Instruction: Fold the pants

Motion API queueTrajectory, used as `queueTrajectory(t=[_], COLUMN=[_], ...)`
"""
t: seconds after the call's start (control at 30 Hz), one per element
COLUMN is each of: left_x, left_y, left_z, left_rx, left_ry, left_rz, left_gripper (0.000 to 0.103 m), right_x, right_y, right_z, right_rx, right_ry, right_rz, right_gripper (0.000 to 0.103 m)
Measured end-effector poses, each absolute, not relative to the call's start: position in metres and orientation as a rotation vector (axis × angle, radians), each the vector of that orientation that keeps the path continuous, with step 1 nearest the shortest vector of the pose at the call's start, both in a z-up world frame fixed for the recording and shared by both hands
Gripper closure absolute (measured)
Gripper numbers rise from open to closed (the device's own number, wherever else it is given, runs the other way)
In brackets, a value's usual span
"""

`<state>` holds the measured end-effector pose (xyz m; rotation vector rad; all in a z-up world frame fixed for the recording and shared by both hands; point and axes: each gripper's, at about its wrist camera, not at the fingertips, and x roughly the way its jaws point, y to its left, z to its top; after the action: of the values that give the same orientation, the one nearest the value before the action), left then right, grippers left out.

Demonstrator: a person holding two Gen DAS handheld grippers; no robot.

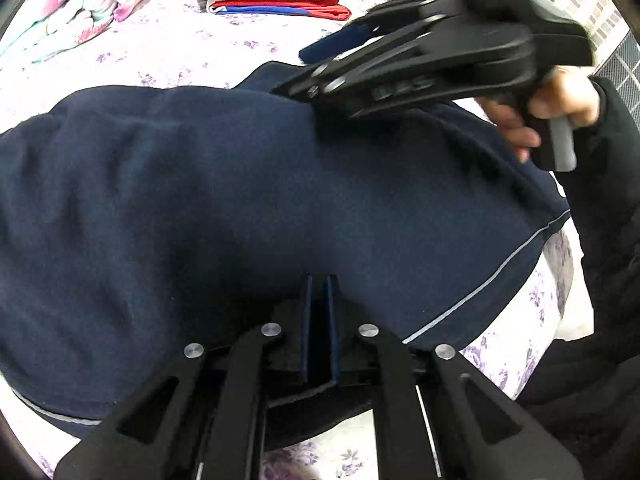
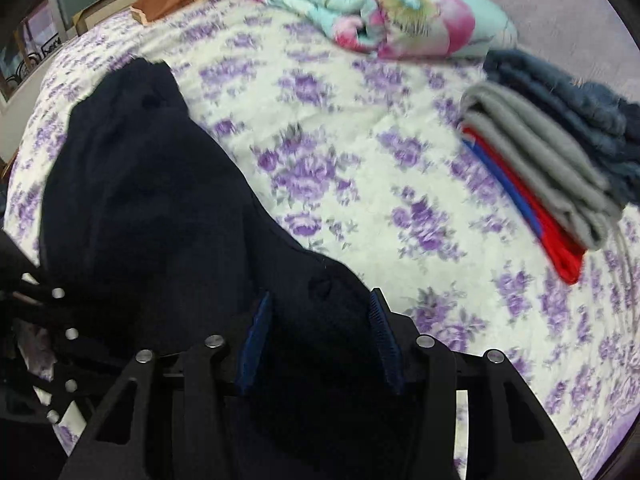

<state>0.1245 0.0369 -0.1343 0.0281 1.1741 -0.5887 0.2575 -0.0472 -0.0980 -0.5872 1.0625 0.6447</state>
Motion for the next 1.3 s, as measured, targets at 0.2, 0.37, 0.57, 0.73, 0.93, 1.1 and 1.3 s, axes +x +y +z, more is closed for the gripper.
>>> queueTrajectory(t=[0.2, 0.37, 0.57, 0.73, 0.93, 1.1, 1.3], left_x=[0.118, 0.123, 0.123, 0.136, 0.215, 0.254, 0.259], left_y=[0.033, 0.034, 0.052, 0.063, 0.039, -0.005, 0.004], left_z=[-0.13, -0.139, -0.138, -0.098, -0.097, -0.147, -0.151], left_rx=[0.058, 0.017, -0.023, -0.046, -0.108, -0.088, -0.088], left_ry=[1.167, 1.197, 1.204, 1.148, 1.206, 1.293, 1.273], left_rz=[-0.564, -0.559, -0.582, -0.61, -0.552, -0.522, -0.542], left_gripper=[0.097, 0.096, 0.095, 0.095, 0.087, 0.09, 0.096], right_x=[0.266, 0.296, 0.295, 0.26, 0.163, 0.097, 0.091], right_y=[-0.058, -0.059, -0.068, -0.107, -0.16, -0.14, -0.104], right_z=[-0.09, -0.121, -0.112, -0.051, -0.044, -0.076, -0.118], right_rx=[-0.419, -0.338, -0.267, -0.172, -0.048, -0.011, -0.011], right_ry=[1.029, 1.143, 1.169, 1.012, 1.036, 1.043, 1.192], right_rz=[0.524, 0.53, 0.545, 0.476, 0.415, 0.462, 0.463], right_gripper=[0.094, 0.092, 0.081, 0.054, 0.051, 0.089, 0.09])
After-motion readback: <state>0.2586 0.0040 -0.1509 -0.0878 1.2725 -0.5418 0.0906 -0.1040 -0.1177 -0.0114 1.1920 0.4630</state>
